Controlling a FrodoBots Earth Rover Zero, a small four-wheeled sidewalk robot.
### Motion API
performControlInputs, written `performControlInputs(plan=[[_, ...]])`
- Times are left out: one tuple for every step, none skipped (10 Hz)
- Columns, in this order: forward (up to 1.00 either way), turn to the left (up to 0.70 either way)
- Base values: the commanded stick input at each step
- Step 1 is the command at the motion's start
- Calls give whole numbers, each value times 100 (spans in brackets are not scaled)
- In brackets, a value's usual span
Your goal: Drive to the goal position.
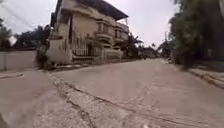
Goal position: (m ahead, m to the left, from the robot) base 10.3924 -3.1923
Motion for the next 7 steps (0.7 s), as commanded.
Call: performControlInputs(plan=[[100, -38], [100, -38], [100, -38], [100, -38], [100, -38], [100, -12], [100, -6]])
